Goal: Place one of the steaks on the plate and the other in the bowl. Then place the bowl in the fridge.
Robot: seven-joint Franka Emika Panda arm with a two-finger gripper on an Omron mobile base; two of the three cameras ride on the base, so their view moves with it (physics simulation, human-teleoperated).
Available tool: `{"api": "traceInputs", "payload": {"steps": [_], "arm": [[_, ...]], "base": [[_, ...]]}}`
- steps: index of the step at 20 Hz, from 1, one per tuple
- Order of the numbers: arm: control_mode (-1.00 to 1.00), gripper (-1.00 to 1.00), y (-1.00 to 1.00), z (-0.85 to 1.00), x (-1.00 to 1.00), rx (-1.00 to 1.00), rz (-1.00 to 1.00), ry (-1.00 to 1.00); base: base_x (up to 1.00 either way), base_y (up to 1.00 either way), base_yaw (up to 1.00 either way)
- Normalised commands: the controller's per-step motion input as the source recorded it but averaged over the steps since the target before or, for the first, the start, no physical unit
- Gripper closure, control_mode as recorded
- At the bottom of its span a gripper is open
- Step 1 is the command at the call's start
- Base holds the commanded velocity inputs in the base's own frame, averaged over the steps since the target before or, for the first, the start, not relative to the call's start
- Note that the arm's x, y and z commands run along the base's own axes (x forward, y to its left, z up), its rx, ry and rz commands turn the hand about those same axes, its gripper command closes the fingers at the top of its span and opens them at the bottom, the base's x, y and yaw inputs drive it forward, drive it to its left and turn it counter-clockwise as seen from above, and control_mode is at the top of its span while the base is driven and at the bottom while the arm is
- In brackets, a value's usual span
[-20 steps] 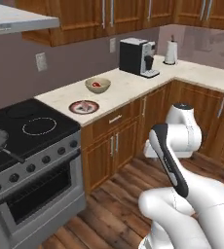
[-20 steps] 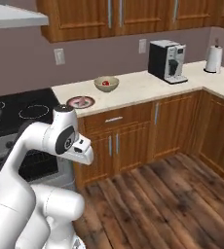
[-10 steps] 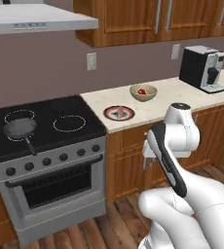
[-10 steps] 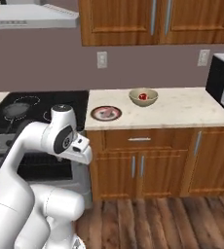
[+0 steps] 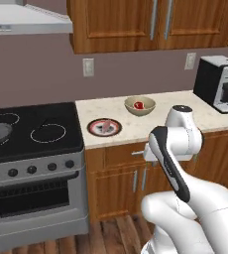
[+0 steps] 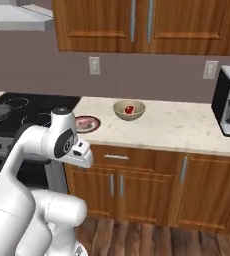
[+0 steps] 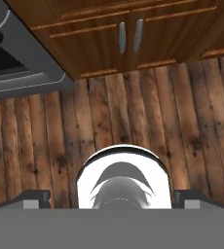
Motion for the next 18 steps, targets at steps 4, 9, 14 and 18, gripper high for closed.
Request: {"api": "traceInputs", "payload": {"steps": [4, 9, 14, 18], "arm": [[1.0, -1.0, 0.0, 0.0, 0.0, 0.0, 0.0, 0.0], [1.0, -1.0, 0.0, 0.0, 0.0, 0.0, 0.0, 0.0], [1.0, -1.0, 0.0, 0.0, 0.0, 0.0, 0.0, 0.0], [1.0, -1.0, 0.0, 0.0, 0.0, 0.0, 0.0, 0.0]], "base": [[0.56, -0.79, 0.26], [0.36, -0.11, 0.1], [0.67, -0.14, 0.0], [0.71, -0.34, -0.19]]}}
